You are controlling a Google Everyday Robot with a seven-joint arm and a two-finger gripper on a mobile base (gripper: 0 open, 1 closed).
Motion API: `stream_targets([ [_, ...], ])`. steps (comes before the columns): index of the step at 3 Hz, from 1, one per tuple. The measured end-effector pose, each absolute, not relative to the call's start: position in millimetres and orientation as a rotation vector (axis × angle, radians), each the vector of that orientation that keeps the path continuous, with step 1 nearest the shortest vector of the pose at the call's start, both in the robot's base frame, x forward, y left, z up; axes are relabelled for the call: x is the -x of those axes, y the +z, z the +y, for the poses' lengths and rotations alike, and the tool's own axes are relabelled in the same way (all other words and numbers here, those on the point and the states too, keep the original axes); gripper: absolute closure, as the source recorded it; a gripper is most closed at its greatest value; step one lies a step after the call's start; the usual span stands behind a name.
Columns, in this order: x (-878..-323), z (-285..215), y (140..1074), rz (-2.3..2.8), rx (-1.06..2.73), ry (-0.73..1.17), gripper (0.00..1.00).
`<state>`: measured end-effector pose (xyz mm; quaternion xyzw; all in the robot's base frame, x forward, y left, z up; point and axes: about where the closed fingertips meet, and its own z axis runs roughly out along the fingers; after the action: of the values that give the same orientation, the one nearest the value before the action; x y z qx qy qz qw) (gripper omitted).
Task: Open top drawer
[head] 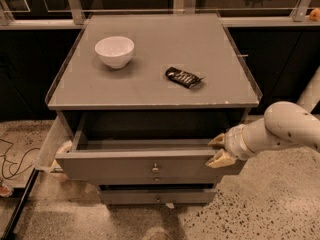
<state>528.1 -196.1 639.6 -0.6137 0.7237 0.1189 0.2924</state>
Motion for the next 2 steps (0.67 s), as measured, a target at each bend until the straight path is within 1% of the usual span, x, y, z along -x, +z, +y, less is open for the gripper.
stream_targets([
  [1,-513,-197,640,1.943,1.636,0.321,1.00],
  [2,-501,-197,642,1.960,1.634,0.319,1.00],
])
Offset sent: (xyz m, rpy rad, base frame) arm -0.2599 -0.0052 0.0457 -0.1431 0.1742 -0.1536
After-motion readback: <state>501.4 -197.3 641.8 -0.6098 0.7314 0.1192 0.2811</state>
